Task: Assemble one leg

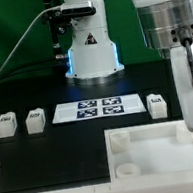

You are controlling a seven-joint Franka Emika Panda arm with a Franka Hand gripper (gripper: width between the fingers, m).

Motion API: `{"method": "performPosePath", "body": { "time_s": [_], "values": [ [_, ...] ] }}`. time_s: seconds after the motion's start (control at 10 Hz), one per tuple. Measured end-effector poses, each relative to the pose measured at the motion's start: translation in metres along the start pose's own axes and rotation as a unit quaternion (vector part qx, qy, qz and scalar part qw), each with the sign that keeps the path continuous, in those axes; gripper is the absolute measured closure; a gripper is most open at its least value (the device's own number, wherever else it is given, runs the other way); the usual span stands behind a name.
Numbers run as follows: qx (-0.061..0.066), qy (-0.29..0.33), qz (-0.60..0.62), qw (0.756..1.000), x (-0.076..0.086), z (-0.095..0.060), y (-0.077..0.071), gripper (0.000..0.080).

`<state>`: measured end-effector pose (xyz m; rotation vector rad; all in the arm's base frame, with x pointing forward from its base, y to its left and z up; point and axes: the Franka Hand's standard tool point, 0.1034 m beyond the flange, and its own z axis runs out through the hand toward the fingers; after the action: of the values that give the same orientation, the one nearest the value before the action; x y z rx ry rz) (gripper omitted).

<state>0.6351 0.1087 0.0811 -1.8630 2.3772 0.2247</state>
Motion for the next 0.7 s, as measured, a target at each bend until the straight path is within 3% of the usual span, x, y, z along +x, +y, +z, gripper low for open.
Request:
{"method": "performPosePath", "body": {
  "time_s": [0.1,0.2,0.3,0.4,0.6,0.7],
  "values": [
    [0.0,0.001,-0.009,1.0,0.0,0.001,0.0,0.0424],
    [0.0,0.004,-0.042,0.999,-0.001,0.003,0.002,0.0424],
    [-0.005,0.011,-0.087,0.996,-0.005,0.008,0.008,0.0244],
    [-0.01,0.016,-0.128,0.992,-0.008,0.008,0.011,0.0169],
    [-0.015,0.033,-0.308,0.951,-0.011,0.007,0.013,0.0156],
    [-0.016,0.033,-0.336,0.941,-0.009,0.007,0.013,0.0151]
  ]
}}
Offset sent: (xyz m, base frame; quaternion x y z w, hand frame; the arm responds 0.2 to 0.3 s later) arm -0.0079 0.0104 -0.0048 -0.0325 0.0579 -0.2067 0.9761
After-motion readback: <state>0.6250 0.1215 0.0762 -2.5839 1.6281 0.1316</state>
